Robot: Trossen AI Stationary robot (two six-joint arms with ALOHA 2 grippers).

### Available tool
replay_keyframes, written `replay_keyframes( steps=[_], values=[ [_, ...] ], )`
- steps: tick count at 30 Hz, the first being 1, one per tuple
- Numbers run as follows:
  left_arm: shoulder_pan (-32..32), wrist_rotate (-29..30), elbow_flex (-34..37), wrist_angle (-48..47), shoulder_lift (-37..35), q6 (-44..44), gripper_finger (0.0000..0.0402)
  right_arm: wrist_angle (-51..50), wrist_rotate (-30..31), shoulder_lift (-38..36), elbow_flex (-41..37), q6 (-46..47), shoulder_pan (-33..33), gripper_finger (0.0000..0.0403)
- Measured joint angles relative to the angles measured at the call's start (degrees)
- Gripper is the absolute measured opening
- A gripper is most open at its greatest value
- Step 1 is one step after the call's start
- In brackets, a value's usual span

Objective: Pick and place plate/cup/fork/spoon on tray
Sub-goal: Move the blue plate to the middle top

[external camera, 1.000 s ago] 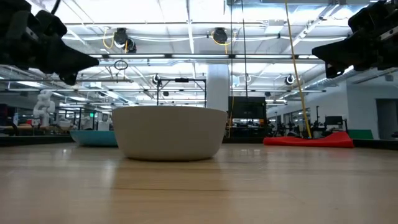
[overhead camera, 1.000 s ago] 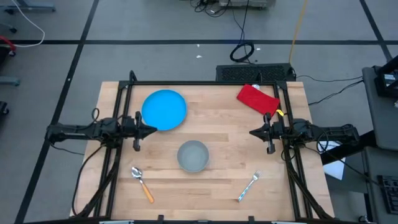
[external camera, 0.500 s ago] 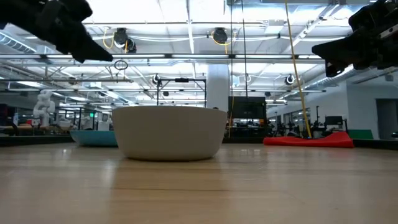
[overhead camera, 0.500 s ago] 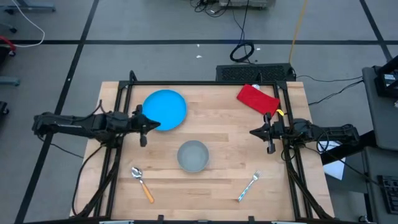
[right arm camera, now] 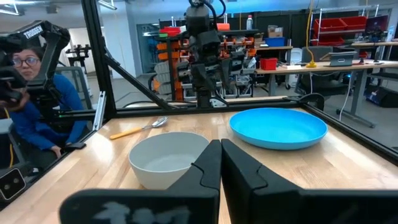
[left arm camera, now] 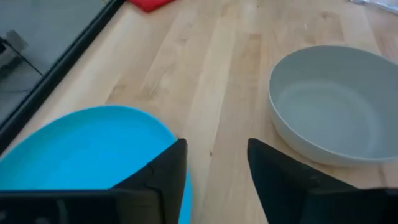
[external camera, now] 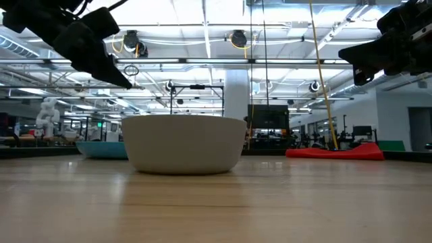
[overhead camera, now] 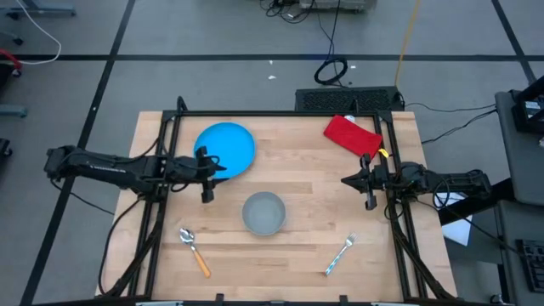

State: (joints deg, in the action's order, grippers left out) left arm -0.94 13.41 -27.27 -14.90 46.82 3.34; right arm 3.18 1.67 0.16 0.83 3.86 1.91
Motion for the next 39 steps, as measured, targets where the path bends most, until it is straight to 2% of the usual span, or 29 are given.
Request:
replay_keyframes(
  steps=[5,11,19,29,34,39],
  values=[
    [0.23,0.19,-0.06,1.75,-0.36,0.59,0.0219,0.56,0.0,0.0,0.01,0.0,0.0,0.0],
    [0.07,-0.03,-4.89,-4.6,1.05,2.85,0.0253,2.26,0.01,0.0,0.0,0.02,0.0,0.0],
    [-0.67,2.11,-12.26,-18.62,9.39,-3.14,0.0255,2.71,0.17,0.13,-0.01,0.02,0.0,0.0],
    [0.57,3.2,-12.73,-22.06,18.42,-6.34,0.0255,2.64,0.15,0.11,-0.01,0.02,0.0,0.0],
    [1.62,-1.27,-12.68,-23.29,21.37,-6.72,0.0255,2.62,0.15,0.11,-0.01,0.76,0.0,0.0],
    [1.77,-1.37,-12.69,-26.64,22.43,-6.7,0.0255,2.6,0.15,0.11,0.0,1.29,0.0,0.0]
  ],
)
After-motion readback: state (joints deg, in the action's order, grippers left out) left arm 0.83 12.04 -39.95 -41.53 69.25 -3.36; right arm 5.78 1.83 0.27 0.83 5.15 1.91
